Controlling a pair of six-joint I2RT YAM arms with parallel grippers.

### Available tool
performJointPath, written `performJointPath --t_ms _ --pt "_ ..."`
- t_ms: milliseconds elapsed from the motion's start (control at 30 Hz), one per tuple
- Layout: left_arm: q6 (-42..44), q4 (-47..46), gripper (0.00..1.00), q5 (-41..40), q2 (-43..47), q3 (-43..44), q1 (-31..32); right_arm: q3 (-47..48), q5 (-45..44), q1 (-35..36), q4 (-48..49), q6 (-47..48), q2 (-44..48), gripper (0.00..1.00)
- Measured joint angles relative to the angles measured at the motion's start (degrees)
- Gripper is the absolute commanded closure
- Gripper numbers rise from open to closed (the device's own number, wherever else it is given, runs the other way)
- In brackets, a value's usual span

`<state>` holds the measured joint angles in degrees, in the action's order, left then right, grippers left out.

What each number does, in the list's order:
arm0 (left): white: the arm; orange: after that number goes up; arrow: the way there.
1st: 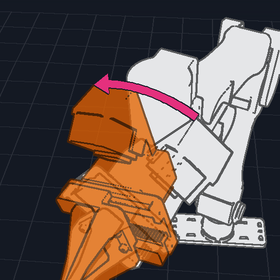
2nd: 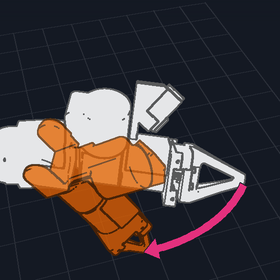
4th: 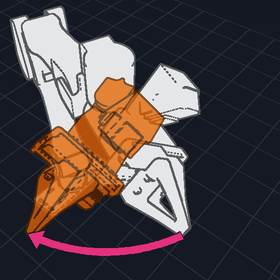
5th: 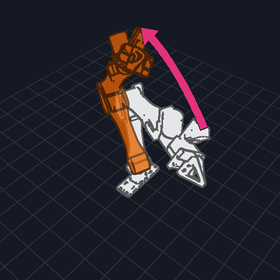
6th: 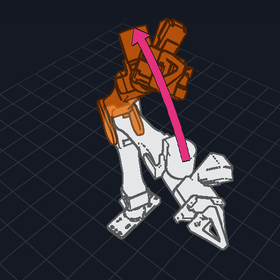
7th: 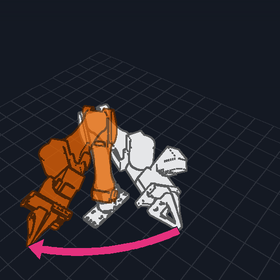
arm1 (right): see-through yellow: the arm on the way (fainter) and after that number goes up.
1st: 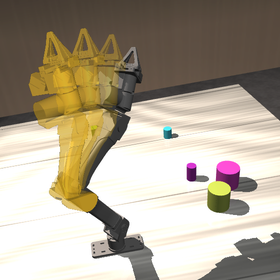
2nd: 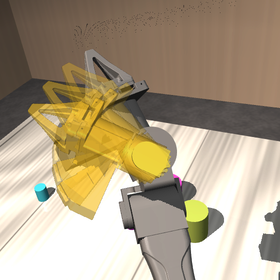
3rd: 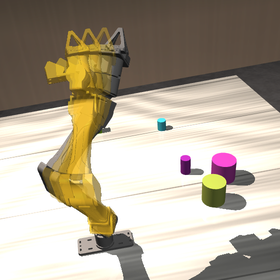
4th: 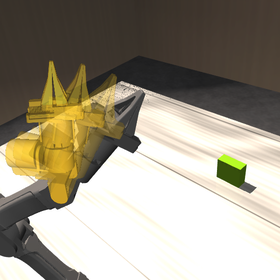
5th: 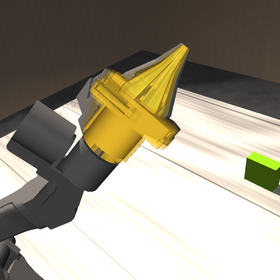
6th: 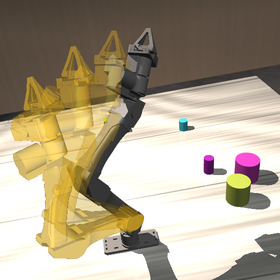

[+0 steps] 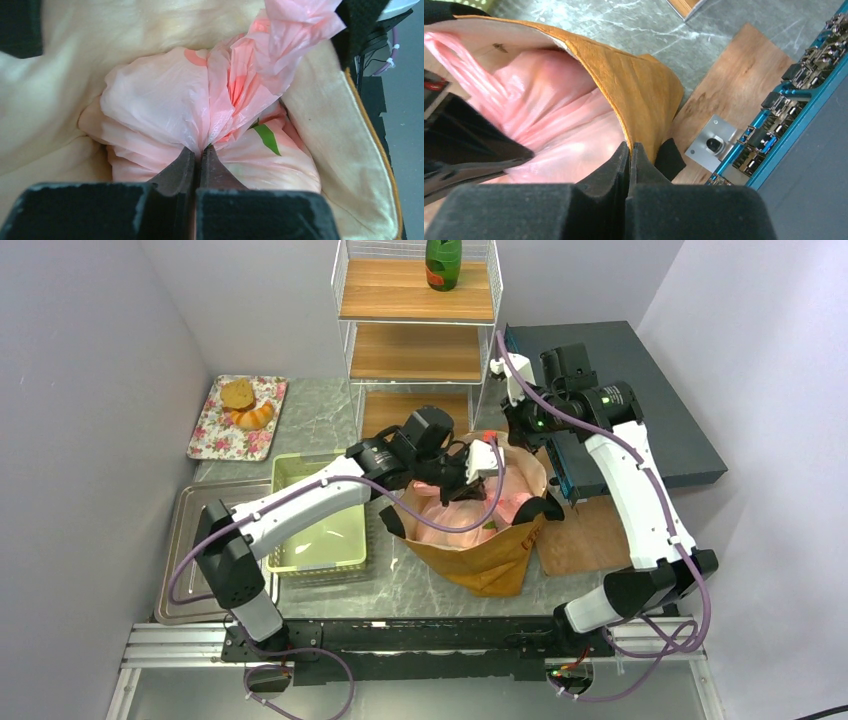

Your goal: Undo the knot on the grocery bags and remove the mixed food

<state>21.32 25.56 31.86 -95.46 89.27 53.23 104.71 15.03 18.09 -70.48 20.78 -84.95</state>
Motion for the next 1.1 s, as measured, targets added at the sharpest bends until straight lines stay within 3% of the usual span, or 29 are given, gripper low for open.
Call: performJointPath --t_ms 300,600,1100 --pt "3.6 -1.9 1.0 -1.6 11.5 -4.2 1.4 -7.6 -3.2 0.0 4.4 0.2 2.6 1.0" --pt "4.9 -3.5 1.0 -3.8 18.5 -3.7 3.3 -8.8 -4.0 0.5 5.3 0.0 4.8 1.0" --pt "3.3 -9.7 1.0 -25.1 18.7 -1.2 2.9 -9.6 -2.6 0.2 10.2 -0.3 6.7 1.0"
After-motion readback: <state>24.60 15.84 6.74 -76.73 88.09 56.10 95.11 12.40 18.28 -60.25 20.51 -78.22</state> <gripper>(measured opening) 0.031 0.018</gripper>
